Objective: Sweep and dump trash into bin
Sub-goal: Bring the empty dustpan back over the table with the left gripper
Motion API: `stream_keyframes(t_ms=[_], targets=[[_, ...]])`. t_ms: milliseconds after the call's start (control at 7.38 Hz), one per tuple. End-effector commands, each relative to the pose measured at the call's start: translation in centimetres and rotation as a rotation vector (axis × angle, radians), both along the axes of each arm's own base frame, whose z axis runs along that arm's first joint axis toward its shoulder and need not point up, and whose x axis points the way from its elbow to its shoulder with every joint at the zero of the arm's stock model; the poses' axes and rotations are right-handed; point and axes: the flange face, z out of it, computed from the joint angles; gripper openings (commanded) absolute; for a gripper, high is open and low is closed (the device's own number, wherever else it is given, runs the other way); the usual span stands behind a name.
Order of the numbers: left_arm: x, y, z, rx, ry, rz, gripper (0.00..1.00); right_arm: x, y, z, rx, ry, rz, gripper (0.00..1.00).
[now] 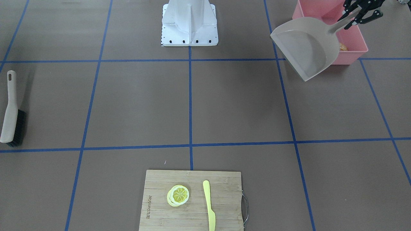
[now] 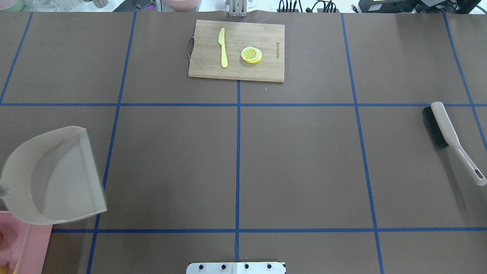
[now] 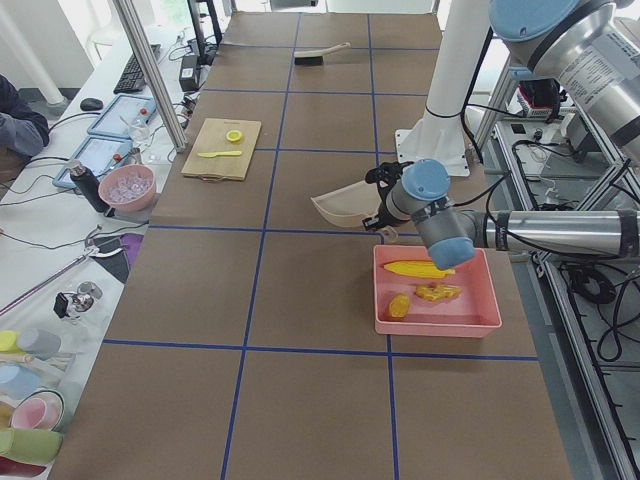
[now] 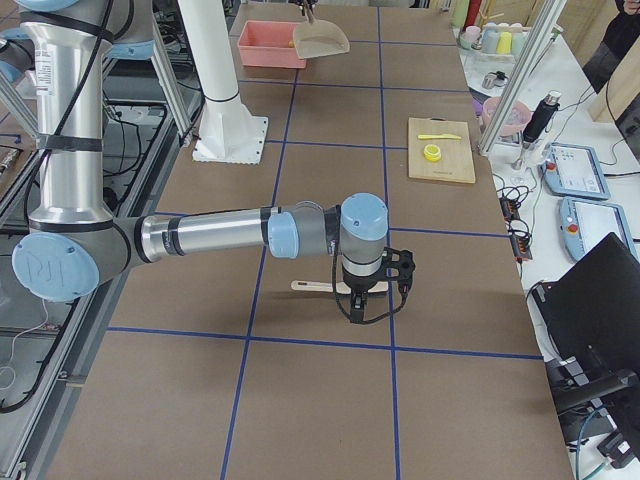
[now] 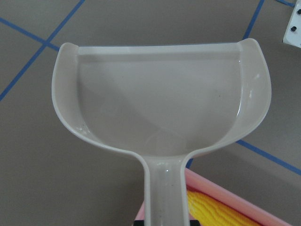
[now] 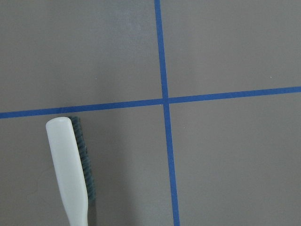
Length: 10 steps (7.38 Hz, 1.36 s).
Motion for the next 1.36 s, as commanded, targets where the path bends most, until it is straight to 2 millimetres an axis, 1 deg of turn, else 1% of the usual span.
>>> stream_keyframes(t_ms=[0, 136, 271, 407, 542, 678, 949, 1084, 1220], targets=[[6.4, -5.0, -2.8, 0.077, 0.054, 0.059, 0.00, 0.0, 0.1, 0.5, -0.009, 0.001, -0.001, 1.00], [8.9, -7.5, -3.5, 0.096, 0.062, 0.070, 0.00, 0.0, 0.2, 0.6, -0.009, 0.002, -0.002, 1.00], [11.9, -10.9, -4.0, 0.141, 0.080, 0.079, 0.00, 0.0, 0.2, 0.6, -0.011, 0.002, -0.002, 1.00], [15.1, -14.5, -5.0, 0.162, 0.101, 0.088, 0.00, 0.0, 0.2, 0.7, -0.012, 0.002, -0.002, 1.00], [18.2, -17.7, -5.6, 0.194, 0.098, 0.142, 0.00, 0.0, 0.2, 0.9, -0.015, 0.003, -0.002, 1.00], [19.9, -19.4, -6.6, 0.232, 0.067, 0.190, 0.00, 0.0, 0.2, 0.9, -0.017, 0.003, -0.002, 1.00], [22.1, -22.1, -6.5, 0.321, 0.019, 0.235, 0.00, 0.0, 0.3, 0.9, -0.017, 0.001, -0.002, 1.00], [23.8, -23.9, -6.8, 0.358, 0.007, 0.254, 0.00, 0.0, 0.3, 1.0, -0.017, 0.001, -0.003, 1.00], [24.7, -24.9, -6.5, 0.388, -0.004, 0.270, 0.00, 0.0, 0.4, 0.9, -0.016, 0.001, -0.003, 1.00]])
